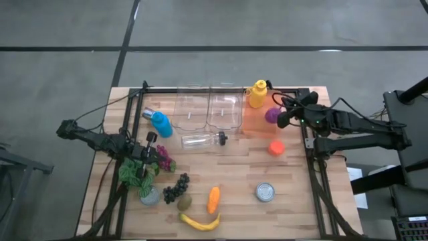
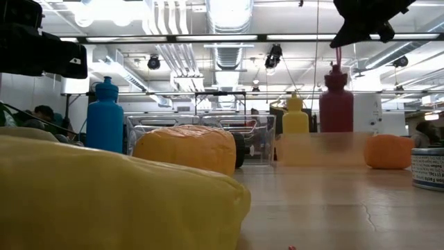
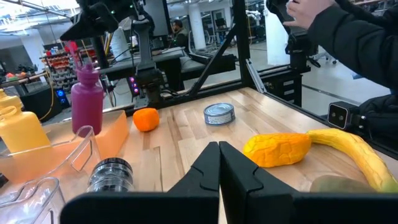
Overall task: Pick & Place Food Item
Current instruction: Put the purple water bottle into the orange bin
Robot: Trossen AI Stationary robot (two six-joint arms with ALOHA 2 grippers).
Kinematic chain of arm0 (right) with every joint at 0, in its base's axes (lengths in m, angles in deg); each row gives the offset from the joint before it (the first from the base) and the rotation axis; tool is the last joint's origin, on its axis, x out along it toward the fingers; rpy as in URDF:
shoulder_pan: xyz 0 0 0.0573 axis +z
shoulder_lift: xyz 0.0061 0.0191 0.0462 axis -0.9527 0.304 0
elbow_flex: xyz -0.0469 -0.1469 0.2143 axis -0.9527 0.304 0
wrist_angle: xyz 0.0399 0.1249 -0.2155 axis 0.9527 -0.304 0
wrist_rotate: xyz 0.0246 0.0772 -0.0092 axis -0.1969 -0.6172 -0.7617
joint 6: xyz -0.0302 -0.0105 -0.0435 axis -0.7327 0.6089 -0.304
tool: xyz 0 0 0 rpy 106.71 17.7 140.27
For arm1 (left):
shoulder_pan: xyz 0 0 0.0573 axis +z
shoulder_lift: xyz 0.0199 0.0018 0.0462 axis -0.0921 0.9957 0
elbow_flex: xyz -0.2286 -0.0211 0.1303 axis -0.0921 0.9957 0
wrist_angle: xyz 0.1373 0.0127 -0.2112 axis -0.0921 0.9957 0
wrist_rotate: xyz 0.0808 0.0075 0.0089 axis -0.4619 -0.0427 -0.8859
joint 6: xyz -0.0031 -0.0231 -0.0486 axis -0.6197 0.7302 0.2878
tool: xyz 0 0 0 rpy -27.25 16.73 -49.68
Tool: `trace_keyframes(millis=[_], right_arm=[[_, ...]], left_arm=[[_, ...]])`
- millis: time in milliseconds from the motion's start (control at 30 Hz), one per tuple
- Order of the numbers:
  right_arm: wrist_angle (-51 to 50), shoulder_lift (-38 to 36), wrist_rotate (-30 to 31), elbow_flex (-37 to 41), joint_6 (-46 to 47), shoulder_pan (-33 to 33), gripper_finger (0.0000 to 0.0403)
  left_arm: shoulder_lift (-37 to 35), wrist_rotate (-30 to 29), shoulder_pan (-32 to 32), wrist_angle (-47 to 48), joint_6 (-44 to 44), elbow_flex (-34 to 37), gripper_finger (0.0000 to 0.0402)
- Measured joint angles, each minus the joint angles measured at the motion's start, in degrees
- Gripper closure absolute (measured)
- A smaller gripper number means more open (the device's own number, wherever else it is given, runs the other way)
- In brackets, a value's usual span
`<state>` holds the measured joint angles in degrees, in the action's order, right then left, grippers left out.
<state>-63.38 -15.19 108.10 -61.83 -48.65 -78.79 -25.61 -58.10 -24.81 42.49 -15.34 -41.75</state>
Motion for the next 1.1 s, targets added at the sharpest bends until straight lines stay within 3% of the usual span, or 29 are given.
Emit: trace_keyframes(millis=[400,700,1100], right_arm=[[0.4,-0.1,-7.9,2.3,1.4,-11.0,0.0395],[0.7,0.1,-17.3,2.1,-1.7,-21.2,0.0395],[0.9,3.6,-24.7,-0.7,-4.8,-30.7,0.0395]], left_arm=[[0.0,0.0,0.0,0.0,0.0,0.0,0.0400],[0.0,0.0,0.0,0.0,0.0,0.0,0.0400],[0.0,0.0,0.0,0.0,0.0,0.0,0.0400]])
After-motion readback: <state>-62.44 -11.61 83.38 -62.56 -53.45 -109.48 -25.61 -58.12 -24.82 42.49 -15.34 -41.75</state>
